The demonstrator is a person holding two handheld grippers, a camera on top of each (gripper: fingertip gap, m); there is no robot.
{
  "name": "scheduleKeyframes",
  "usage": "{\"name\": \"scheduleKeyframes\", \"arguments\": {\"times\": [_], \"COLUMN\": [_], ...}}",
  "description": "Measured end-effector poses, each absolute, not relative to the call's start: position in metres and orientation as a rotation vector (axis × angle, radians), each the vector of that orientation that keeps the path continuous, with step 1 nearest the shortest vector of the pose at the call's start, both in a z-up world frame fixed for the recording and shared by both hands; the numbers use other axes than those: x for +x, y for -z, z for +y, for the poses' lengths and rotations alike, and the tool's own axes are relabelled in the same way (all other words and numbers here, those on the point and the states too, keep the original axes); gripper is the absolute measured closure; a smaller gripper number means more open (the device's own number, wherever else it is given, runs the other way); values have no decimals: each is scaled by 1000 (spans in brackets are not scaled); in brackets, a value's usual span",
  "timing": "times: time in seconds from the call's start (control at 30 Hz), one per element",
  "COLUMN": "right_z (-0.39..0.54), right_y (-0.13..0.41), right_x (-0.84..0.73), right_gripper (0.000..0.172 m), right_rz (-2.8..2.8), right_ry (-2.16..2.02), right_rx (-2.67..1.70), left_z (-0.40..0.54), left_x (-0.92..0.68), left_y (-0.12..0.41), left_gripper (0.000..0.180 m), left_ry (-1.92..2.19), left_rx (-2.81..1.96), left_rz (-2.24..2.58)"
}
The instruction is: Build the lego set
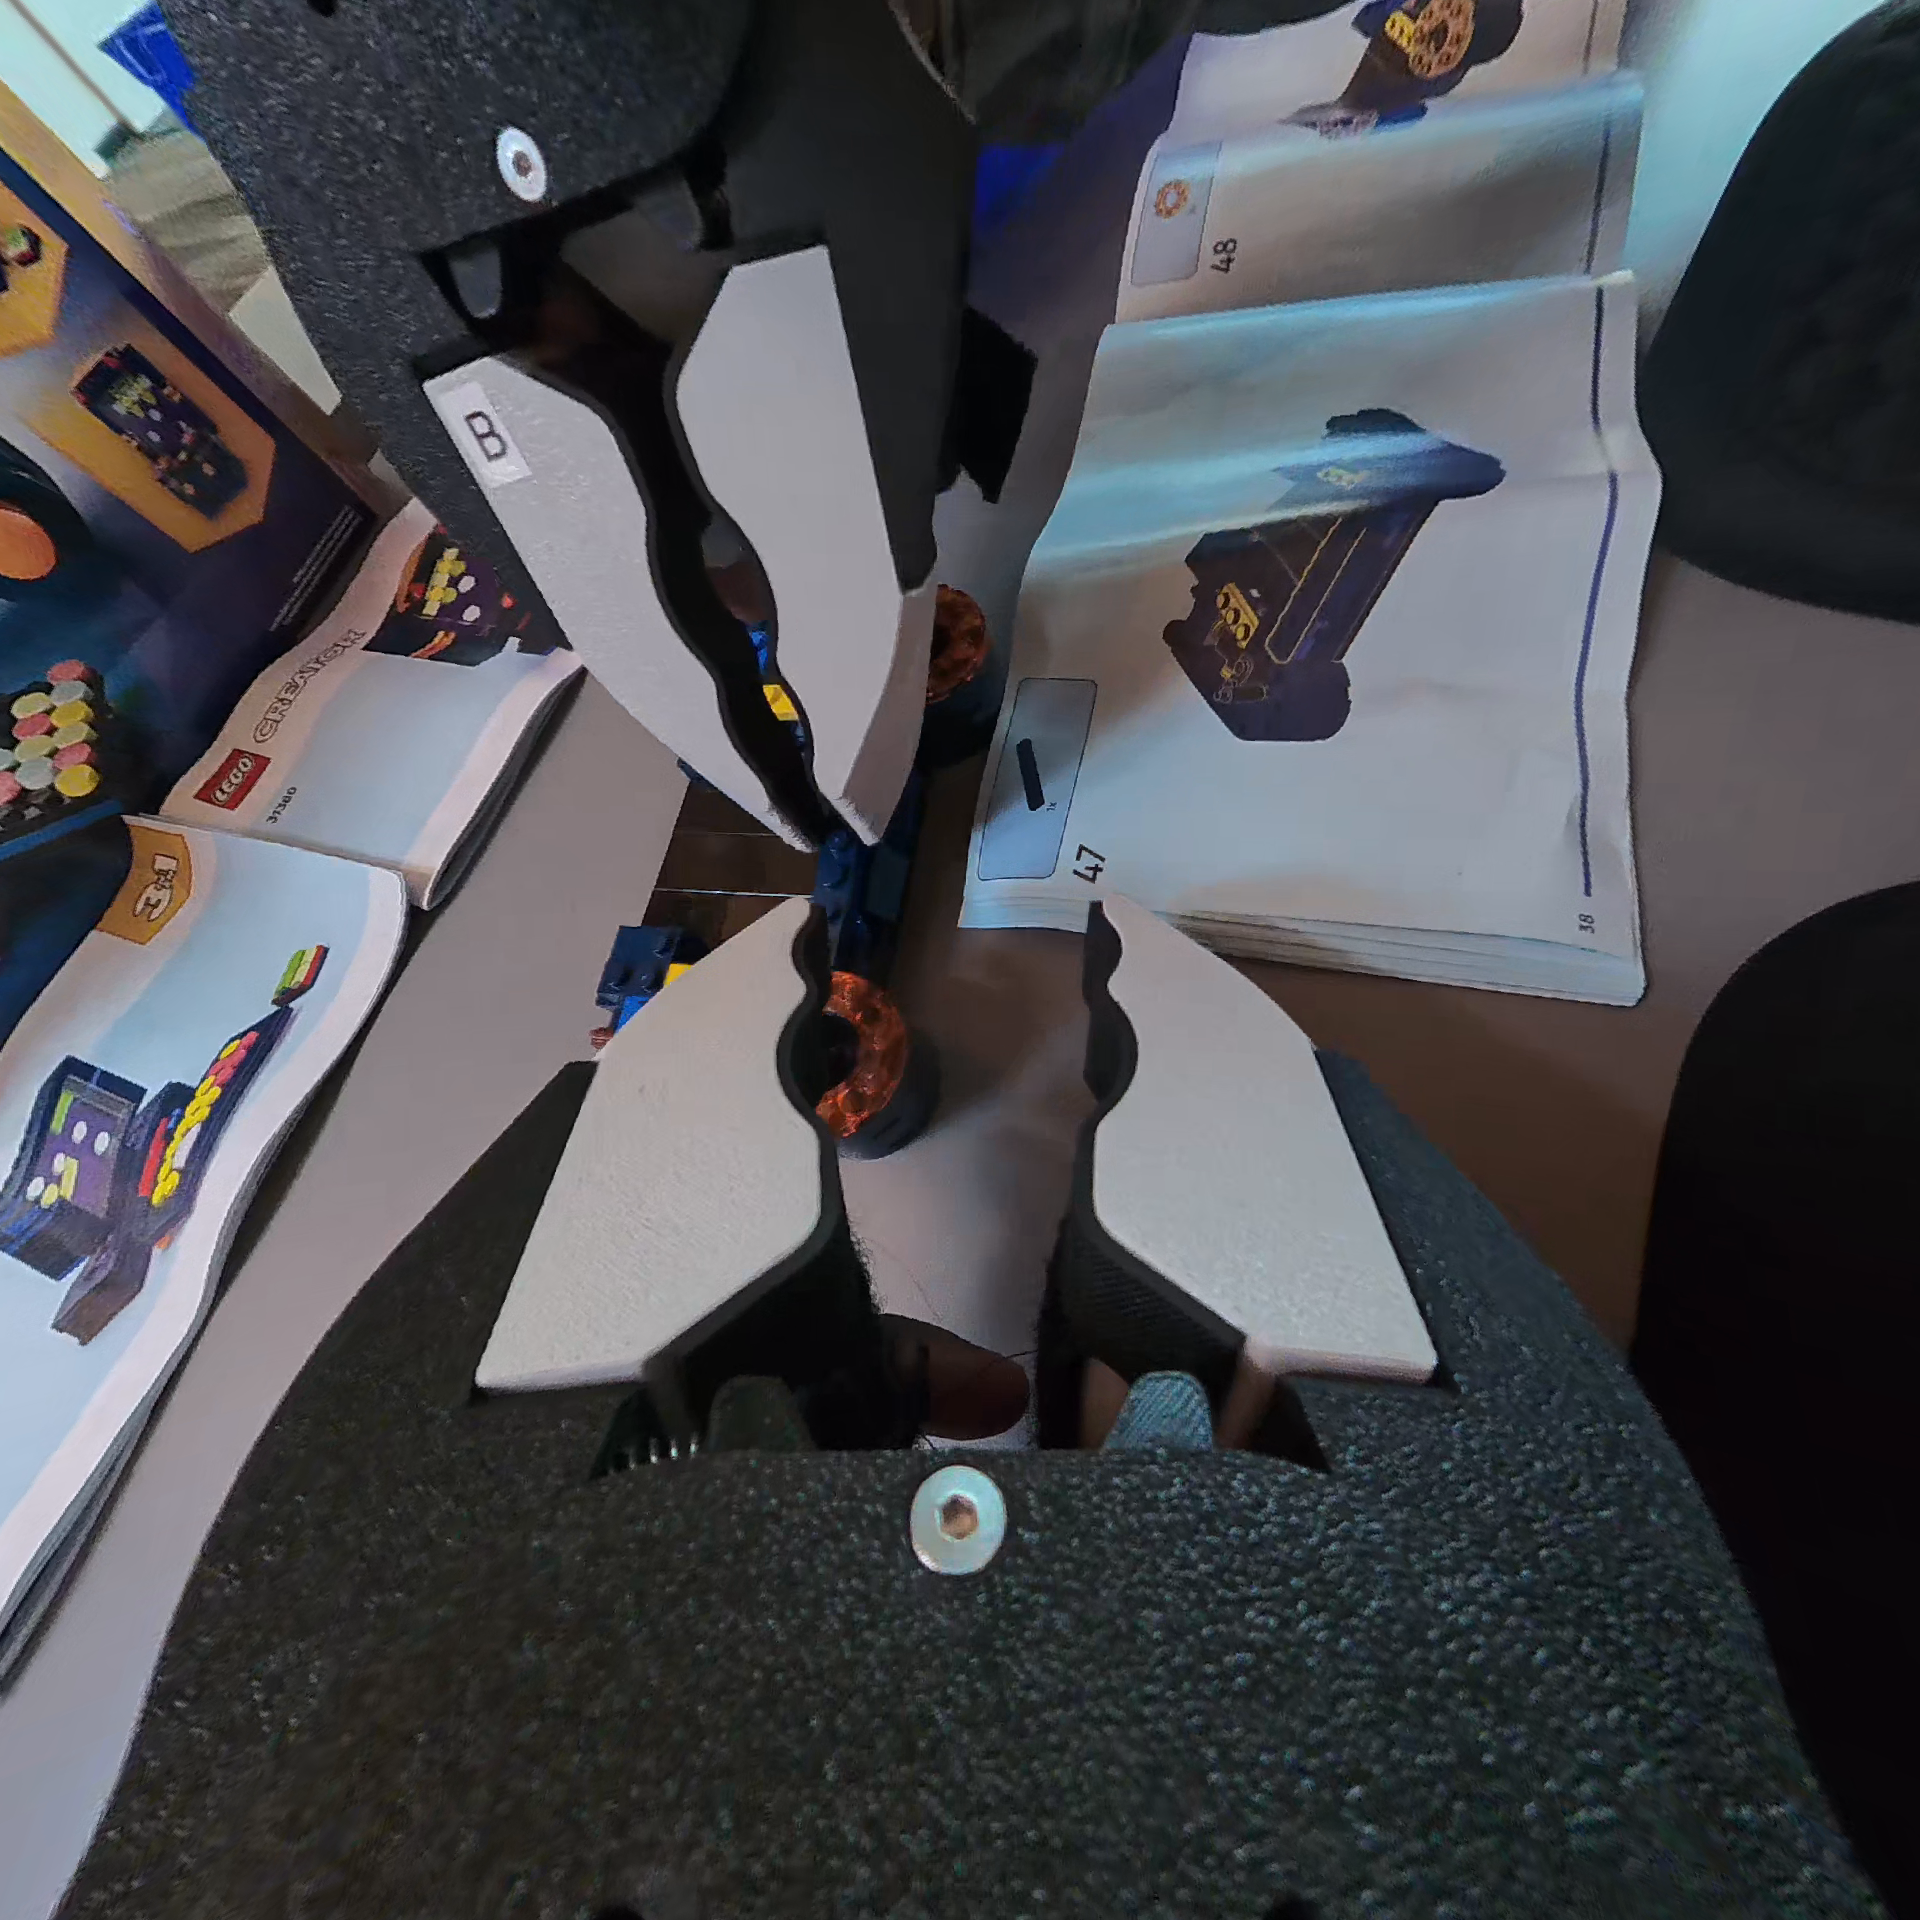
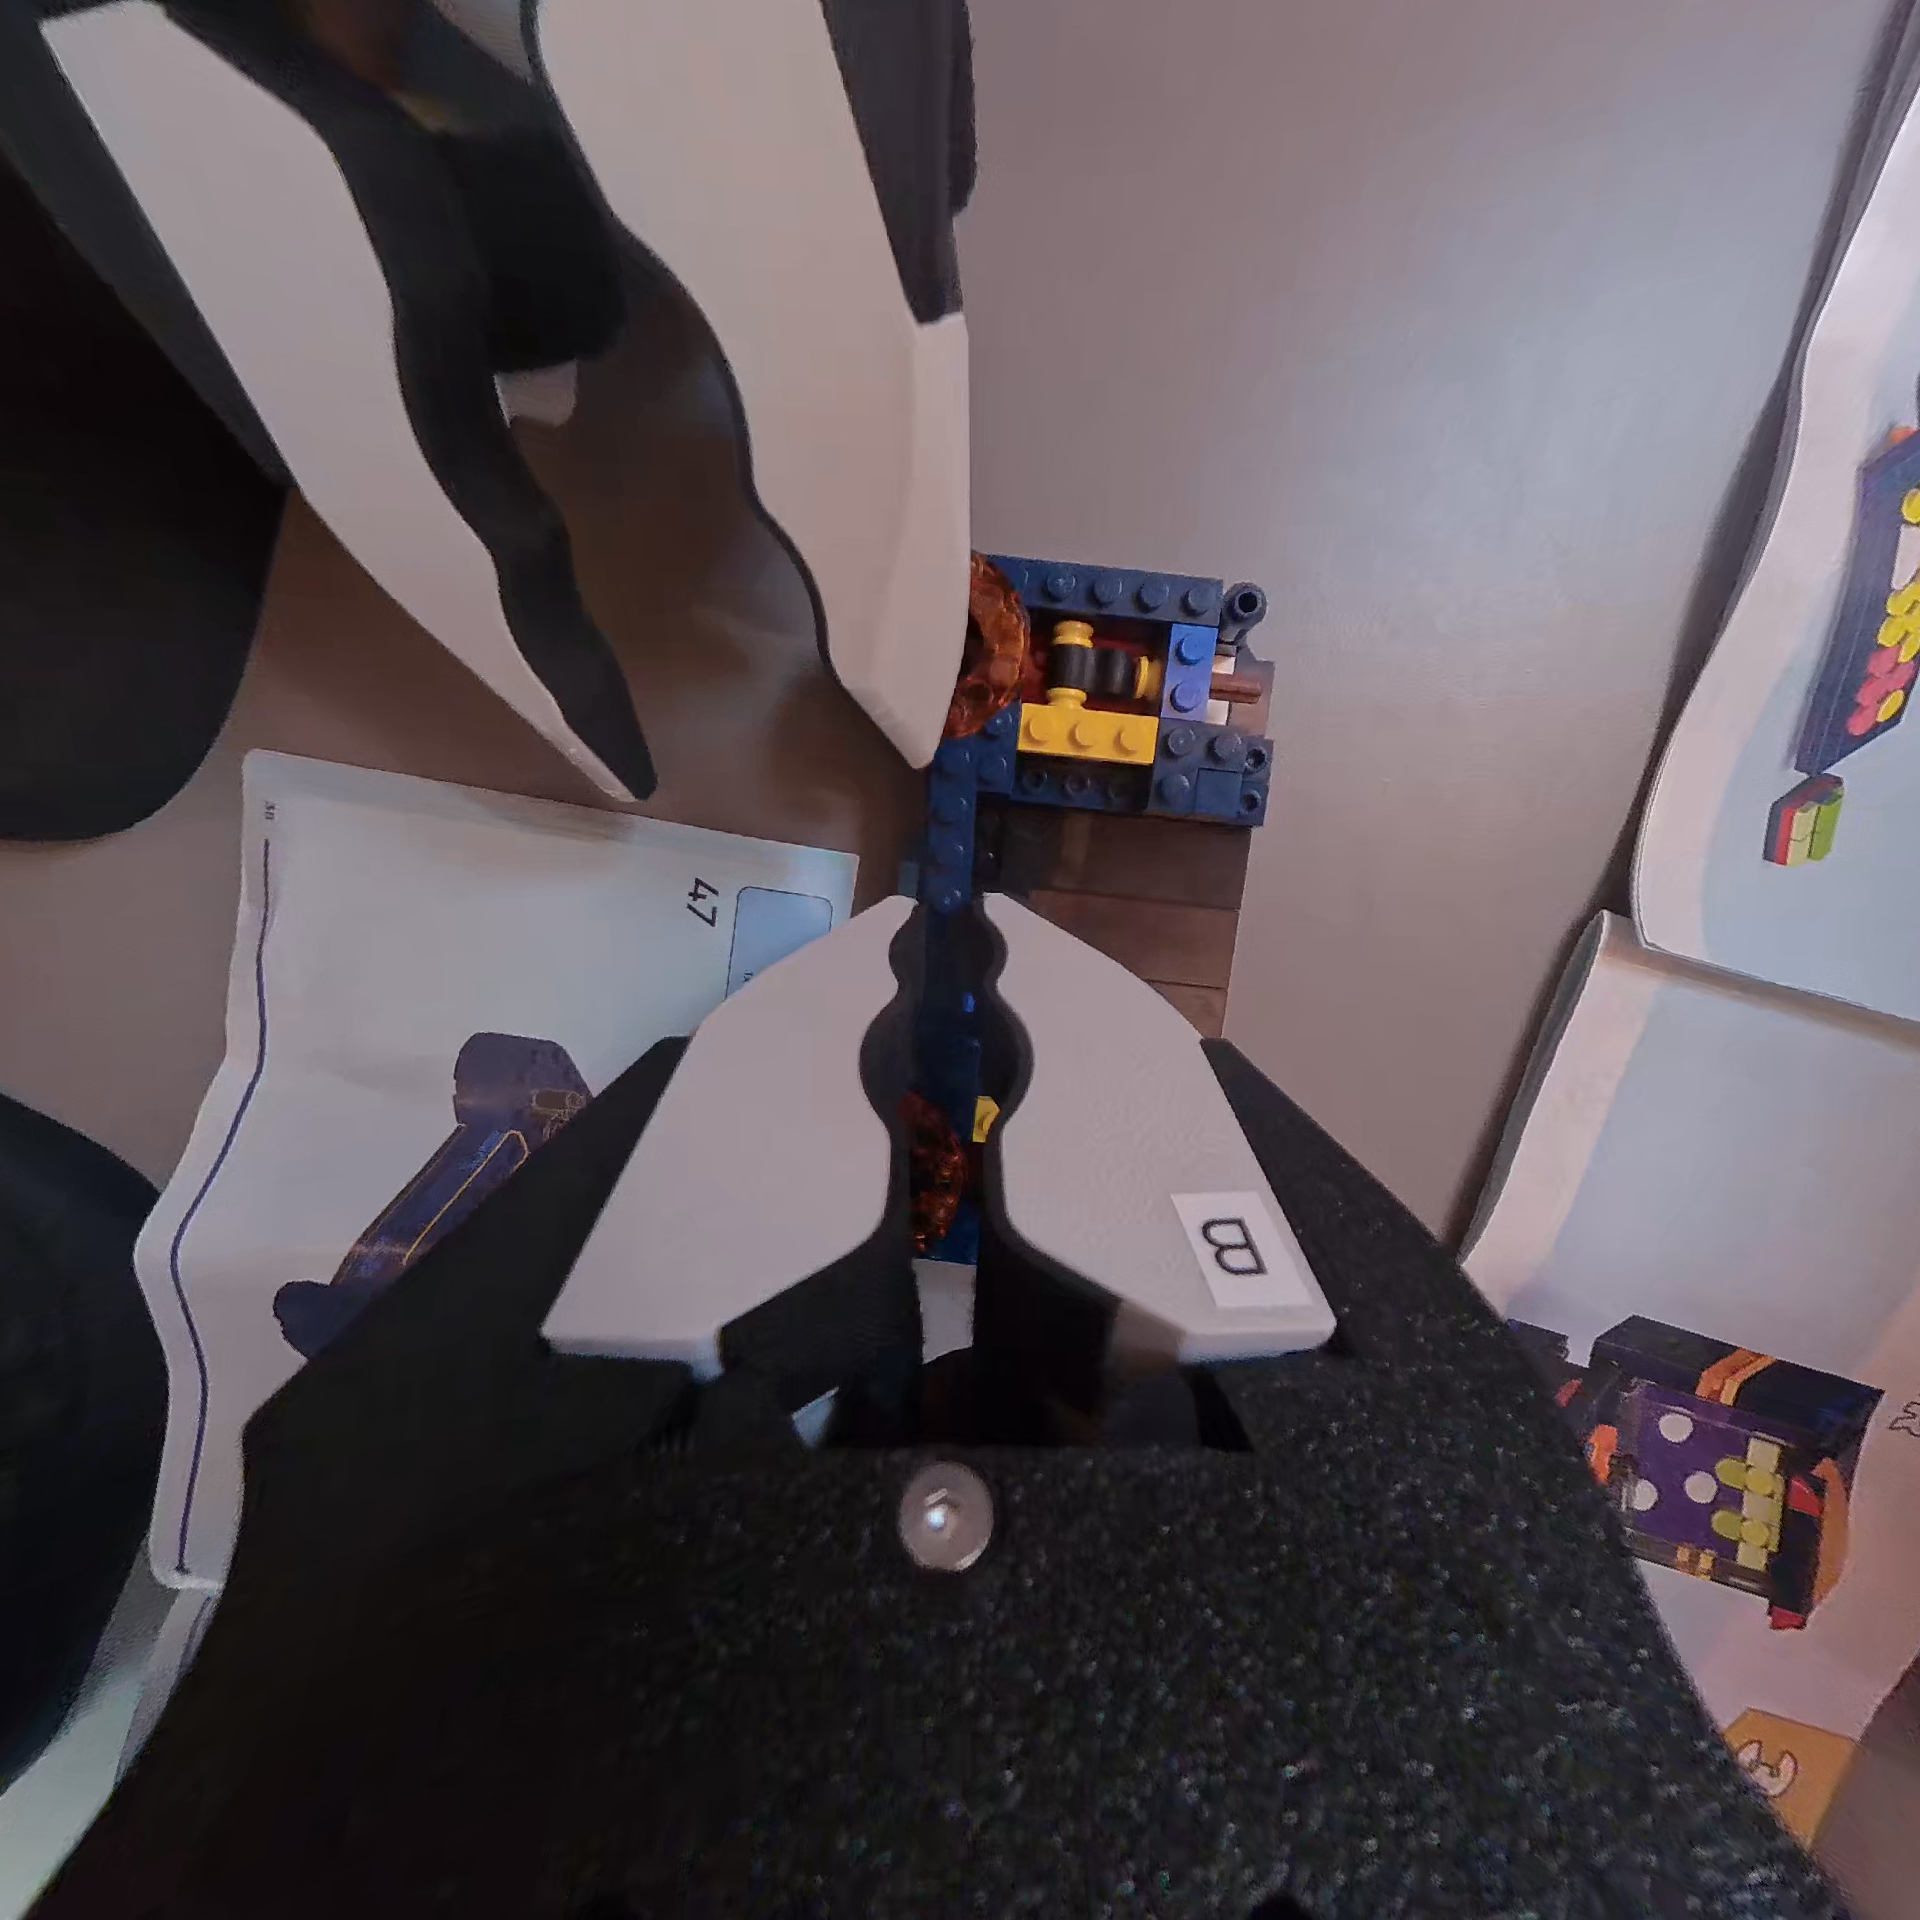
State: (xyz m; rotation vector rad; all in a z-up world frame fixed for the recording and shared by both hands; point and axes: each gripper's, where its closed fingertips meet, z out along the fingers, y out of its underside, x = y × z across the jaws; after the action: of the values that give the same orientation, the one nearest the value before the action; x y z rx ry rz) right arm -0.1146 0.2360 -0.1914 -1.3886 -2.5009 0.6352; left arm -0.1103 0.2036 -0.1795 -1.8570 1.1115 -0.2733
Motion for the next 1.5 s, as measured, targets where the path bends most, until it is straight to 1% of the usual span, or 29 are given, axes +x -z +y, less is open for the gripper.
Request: {"name": "scheduleKeyframes", "arguments": {"times": [0.37,0.53,0.77,0.9,1.1,1.2,1.5], "right_z": [236,235,234,234,234,233,233], "right_y": [191,191,191,191,191,191,192], "right_x": [-115,-115,-115,-116,-116,-115,-114], "right_gripper": [165,165,164,164,165,164,164], "right_rz": [-2513,-2515,-2518,-2525,-2537,-2535,-2528], "right_ry": [-586,-575,-555,-575,-558,-555,-536], "right_rx": [-1357,-1357,-1358,-1405,-1466,-1498,-1535], "left_z": [206,210,208,209,208,207,206], "left_x": [-108,-118,-116,-122,-126,-126,-127], "left_y": [193,186,195,195,198,197,199], "left_gripper": [134,122,130,128,136,136,139], "left_ry": [170,113,4,-90,-190,-252,-252], "left_rx": [-1931,-1924,-1900,-1887,-1905,-1892,-1953], "left_rz": [1161,1124,1251,1297,1385,1441,1515]}}
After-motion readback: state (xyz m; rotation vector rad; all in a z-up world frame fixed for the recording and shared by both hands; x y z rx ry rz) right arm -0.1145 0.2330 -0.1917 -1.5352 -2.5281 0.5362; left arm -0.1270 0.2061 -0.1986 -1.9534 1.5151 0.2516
